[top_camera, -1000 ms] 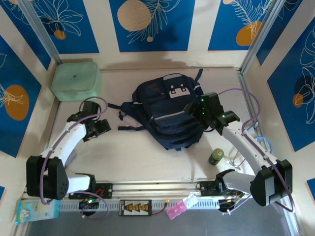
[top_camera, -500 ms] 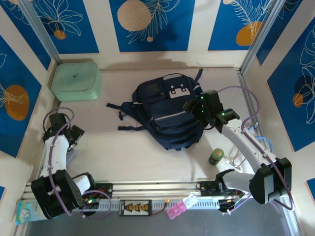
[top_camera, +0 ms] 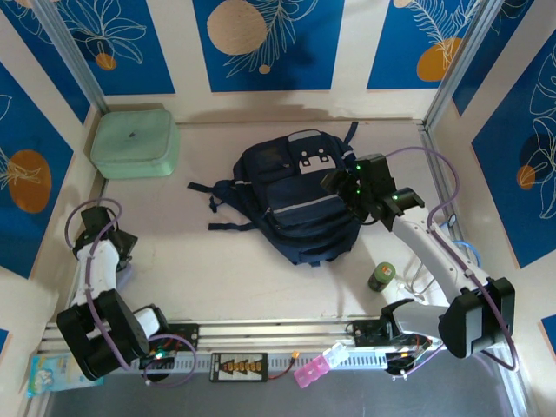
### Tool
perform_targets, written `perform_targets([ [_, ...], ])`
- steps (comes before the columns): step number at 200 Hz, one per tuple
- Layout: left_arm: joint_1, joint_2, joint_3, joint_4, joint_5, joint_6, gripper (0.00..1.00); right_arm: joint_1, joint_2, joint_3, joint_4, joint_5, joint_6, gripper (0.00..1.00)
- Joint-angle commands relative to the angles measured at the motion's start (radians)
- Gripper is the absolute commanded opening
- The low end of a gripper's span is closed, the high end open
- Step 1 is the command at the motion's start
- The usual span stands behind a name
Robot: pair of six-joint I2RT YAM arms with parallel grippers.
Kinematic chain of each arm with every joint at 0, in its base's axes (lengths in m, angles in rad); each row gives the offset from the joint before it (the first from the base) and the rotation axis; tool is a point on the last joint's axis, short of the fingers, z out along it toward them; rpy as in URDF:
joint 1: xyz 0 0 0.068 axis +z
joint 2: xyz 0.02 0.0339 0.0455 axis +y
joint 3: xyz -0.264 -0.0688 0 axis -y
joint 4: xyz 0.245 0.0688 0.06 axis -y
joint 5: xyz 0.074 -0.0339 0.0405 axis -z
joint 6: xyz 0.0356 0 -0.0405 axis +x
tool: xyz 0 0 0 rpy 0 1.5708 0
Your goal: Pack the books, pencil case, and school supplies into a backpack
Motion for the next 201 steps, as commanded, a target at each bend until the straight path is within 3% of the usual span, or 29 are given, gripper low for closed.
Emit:
perform_targets([
  [1, 0.012, 0.019, -0.032, 0.028, -0.017, -0.016, 1.0, -0.005, 0.007, 0.03, -0.019, -0.015, -0.018, 0.91],
  [59, 0.011, 0.054, -0.081, 0.129, 0.098, 0.025, 0.96, -0.001, 0.018, 0.023, -0.012, -0.04, -0.013, 0.91],
  [101, -0.031, 0.05, -0.125, 0.2, 0.218, -0.034, 0.92, -0.001, 0.026, 0.021, 0.0, -0.034, -0.008, 0.91],
  [137, -0.161, 0.051, -0.114, 0.21, 0.24, -0.108, 0.92, 0.001, 0.04, 0.022, 0.006, -0.037, -0.003, 0.91],
  [201, -0.478, 0.149, -0.022, 0.244, 0.239, -0.204, 0.92, 0.006, 0.034, 0.003, 0.009, -0.034, 0.002, 0.91],
])
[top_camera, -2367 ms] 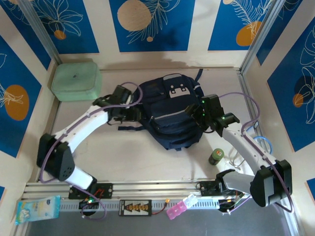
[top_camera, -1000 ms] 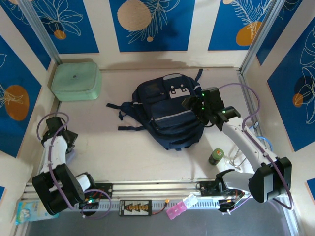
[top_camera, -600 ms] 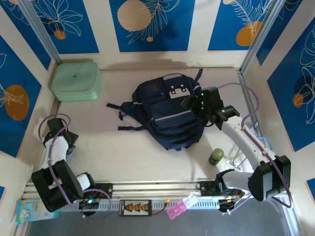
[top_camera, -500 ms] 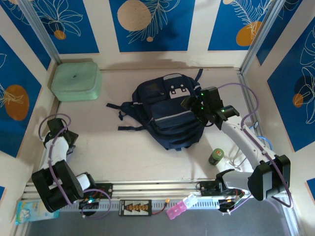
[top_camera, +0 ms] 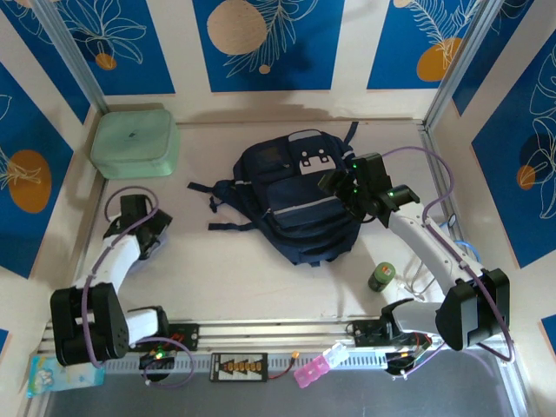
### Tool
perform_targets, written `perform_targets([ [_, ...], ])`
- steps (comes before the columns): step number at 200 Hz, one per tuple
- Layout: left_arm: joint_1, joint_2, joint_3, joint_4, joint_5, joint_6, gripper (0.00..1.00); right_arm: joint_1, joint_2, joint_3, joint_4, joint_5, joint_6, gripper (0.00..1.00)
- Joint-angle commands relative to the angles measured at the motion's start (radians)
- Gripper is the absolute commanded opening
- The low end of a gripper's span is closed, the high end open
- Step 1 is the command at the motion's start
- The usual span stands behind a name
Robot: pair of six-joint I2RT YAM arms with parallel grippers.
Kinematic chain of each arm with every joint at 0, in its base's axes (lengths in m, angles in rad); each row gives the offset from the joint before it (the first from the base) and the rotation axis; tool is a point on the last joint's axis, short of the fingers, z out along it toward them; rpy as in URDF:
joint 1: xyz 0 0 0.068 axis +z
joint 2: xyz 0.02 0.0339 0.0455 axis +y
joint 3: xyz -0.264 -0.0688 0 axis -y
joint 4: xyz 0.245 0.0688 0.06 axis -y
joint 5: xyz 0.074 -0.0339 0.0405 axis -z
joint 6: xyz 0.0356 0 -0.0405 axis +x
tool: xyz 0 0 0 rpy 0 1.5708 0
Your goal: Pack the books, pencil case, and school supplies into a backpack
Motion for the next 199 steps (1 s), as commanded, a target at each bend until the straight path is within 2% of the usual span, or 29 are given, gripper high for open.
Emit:
perform_targets([
  [1, -0.102, 0.067, 0.008, -0.047, 0.091, -0.071, 0.92, 0.005, -0.007, -0.002, 0.003, -0.008, 0.002, 0.91],
  [34, -0.249, 0.134, 0.063, -0.058, 0.059, -0.041, 0.92, 0.011, -0.022, -0.012, 0.015, -0.005, 0.006, 0.91],
  [64, -0.324, 0.158, 0.143, -0.13, 0.073, 0.015, 0.92, 0.016, -0.022, -0.006, 0.016, -0.001, 0.001, 0.91],
  [90, -0.326, 0.111, 0.228, -0.278, 0.042, 0.037, 0.95, 0.023, -0.018, -0.005, 0.016, -0.002, -0.002, 0.91],
  [109, -0.323, 0.053, 0.216, -0.321, -0.004, 0.011, 0.99, 0.025, -0.016, -0.014, 0.029, -0.01, -0.001, 0.91],
  [157, -0.318, -0.002, 0.05, -0.233, 0.043, -0.154, 1.0, 0.038, -0.015, -0.027, 0.056, -0.019, 0.013, 0.91],
  [199, -0.265, 0.05, 0.061, -0.198, 0.021, -0.125, 1.0, 0.041, -0.009, -0.013, 0.042, -0.023, 0.005, 0.91],
])
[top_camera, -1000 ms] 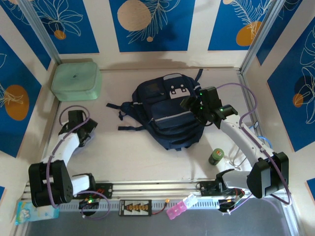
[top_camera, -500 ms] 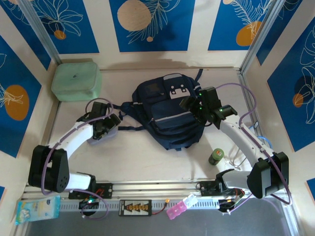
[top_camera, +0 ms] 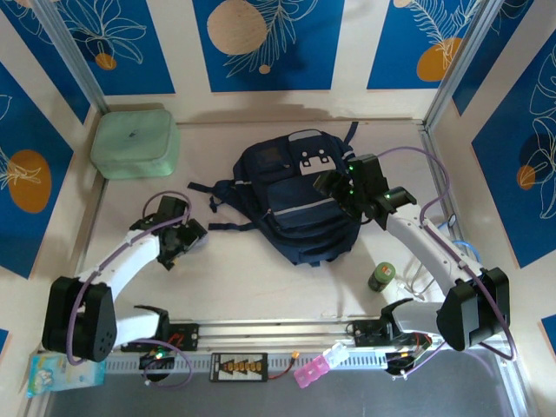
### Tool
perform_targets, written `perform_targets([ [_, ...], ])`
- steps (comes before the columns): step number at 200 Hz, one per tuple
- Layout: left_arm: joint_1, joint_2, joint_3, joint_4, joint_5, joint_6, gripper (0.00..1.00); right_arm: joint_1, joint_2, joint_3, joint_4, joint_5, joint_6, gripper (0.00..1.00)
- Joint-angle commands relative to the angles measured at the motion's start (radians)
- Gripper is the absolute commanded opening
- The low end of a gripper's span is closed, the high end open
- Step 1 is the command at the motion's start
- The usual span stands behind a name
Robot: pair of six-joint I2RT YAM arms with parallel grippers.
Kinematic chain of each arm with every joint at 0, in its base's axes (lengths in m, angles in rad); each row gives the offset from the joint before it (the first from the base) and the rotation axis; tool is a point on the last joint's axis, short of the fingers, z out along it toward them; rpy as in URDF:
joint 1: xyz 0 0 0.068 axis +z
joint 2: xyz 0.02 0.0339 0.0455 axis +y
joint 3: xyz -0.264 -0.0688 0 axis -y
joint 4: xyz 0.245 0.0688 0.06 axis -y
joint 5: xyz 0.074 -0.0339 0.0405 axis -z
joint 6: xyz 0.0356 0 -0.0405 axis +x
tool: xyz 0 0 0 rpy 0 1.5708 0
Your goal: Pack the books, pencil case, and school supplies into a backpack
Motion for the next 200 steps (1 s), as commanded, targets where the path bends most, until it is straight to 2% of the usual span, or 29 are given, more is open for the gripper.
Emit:
perform_targets([
  [1, 0.038, 0.025, 0.022, 0.027, -0.017, -0.001, 1.0, 0.006, -0.008, 0.002, -0.003, -0.02, 0.002, 0.91],
  [18, 0.065, 0.05, 0.033, 0.063, -0.048, 0.031, 1.0, 0.01, -0.008, -0.008, 0.022, -0.046, 0.013, 0.91],
  [56, 0.122, 0.141, 0.081, 0.114, -0.03, 0.085, 1.0, 0.03, 0.003, -0.016, 0.042, -0.059, 0.033, 0.91],
  [80, 0.124, 0.192, 0.131, 0.12, -0.031, 0.126, 1.0, 0.042, 0.016, -0.017, 0.057, -0.071, 0.036, 0.91],
  [122, 0.124, 0.299, 0.256, 0.012, -0.102, 0.193, 1.0, 0.092, 0.046, -0.011, 0.089, -0.056, 0.024, 0.93],
  [200, 0.134, 0.397, 0.337, 0.01, -0.067, 0.193, 0.98, 0.099, 0.069, 0.008, 0.076, -0.061, 0.024, 0.94],
])
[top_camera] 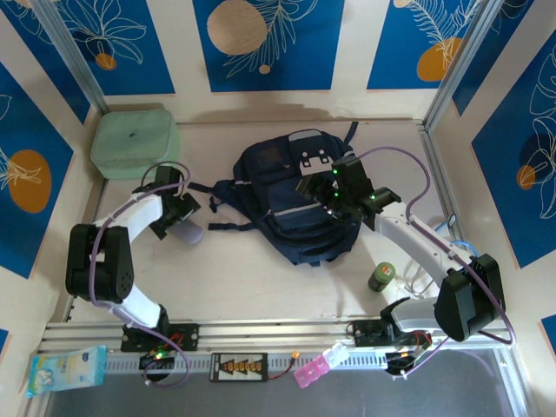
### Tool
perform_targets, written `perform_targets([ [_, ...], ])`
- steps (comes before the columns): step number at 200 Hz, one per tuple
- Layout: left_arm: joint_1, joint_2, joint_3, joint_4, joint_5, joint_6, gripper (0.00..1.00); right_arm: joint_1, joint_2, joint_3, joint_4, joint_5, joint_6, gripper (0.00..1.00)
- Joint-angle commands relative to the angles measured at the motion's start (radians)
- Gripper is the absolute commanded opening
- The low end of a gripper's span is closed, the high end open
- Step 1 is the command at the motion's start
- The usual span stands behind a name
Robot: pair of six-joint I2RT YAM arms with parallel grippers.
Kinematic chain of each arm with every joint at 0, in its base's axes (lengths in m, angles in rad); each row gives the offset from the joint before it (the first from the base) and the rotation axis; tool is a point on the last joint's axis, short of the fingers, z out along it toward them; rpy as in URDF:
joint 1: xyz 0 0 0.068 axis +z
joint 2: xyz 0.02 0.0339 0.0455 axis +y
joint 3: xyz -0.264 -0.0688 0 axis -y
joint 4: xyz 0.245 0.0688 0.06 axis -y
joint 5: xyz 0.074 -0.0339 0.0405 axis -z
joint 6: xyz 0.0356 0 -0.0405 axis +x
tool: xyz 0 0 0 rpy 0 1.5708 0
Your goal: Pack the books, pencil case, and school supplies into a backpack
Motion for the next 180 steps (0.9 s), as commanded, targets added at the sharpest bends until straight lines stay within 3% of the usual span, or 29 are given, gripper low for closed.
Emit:
perform_targets([
  [1, 0.015, 0.036, 0.032, -0.038, 0.0, 0.014, 0.98, 0.003, 0.003, 0.009, -0.007, -0.013, 0.001, 0.93],
  [45, 0.046, 0.072, 0.026, -0.017, 0.024, 0.062, 0.79, 0.003, -0.002, 0.004, -0.016, -0.01, 0.002, 0.93],
  [92, 0.049, 0.08, 0.021, -0.013, 0.026, 0.076, 0.67, 0.001, 0.003, 0.006, -0.012, -0.015, 0.01, 0.93],
  [165, 0.053, 0.137, 0.068, -0.064, 0.064, 0.129, 0.73, 0.003, -0.006, 0.001, -0.018, -0.015, 0.011, 0.92],
  [180, 0.055, 0.144, 0.069, -0.066, 0.077, 0.134, 0.69, 0.004, -0.012, -0.002, -0.018, -0.013, 0.013, 0.92],
])
